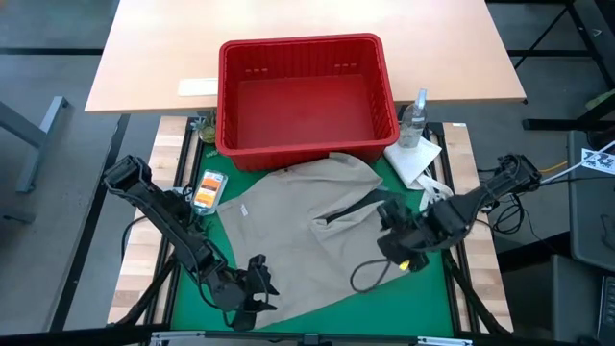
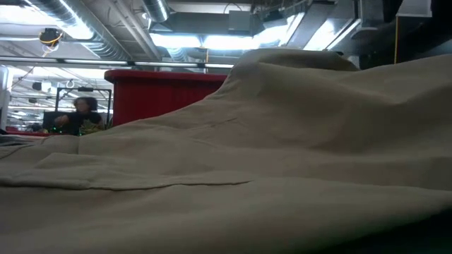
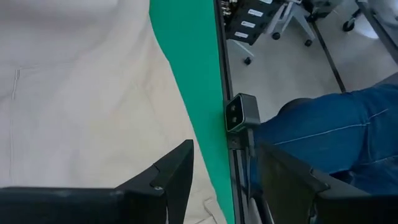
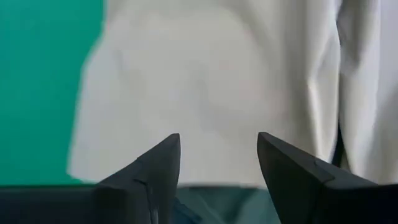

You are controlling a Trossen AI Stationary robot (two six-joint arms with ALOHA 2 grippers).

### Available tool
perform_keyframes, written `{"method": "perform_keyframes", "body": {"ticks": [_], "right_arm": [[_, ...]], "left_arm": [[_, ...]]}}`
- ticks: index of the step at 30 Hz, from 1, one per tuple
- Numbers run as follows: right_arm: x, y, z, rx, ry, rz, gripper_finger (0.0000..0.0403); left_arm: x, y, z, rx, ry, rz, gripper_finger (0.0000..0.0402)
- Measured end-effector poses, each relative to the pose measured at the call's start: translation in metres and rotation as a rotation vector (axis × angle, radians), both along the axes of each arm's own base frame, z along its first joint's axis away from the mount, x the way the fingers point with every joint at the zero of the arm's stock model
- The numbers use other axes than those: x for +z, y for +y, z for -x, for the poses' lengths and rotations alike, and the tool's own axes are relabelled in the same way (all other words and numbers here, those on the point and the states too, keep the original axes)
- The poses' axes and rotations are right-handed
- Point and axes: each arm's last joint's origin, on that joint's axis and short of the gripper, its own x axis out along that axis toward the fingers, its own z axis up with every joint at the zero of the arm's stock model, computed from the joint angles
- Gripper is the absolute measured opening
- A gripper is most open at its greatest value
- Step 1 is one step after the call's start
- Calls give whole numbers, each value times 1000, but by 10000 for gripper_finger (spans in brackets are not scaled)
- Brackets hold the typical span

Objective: Fold laundry
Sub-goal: Fold the beige shorts

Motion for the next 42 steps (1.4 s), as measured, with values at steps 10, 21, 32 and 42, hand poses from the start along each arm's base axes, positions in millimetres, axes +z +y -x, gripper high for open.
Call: {"method": "perform_keyframes", "body": {"ticks": [10, 21, 32, 42], "right_arm": [[-12, 57, 13, 86, -48, -61, 214], [-62, 112, 20, 215, 25, 103, 214], [-110, 119, 18, 148, 253, 307, 214], [-132, 124, 15, 141, 332, 363, 214]], "left_arm": [[-25, -46, -4, -82, -108, 110, 168], [-60, -64, -4, -86, -53, 135, 168], [-60, -64, -4, -102, -43, 141, 168], [-62, -63, -3, -115, -29, 112, 168]]}}
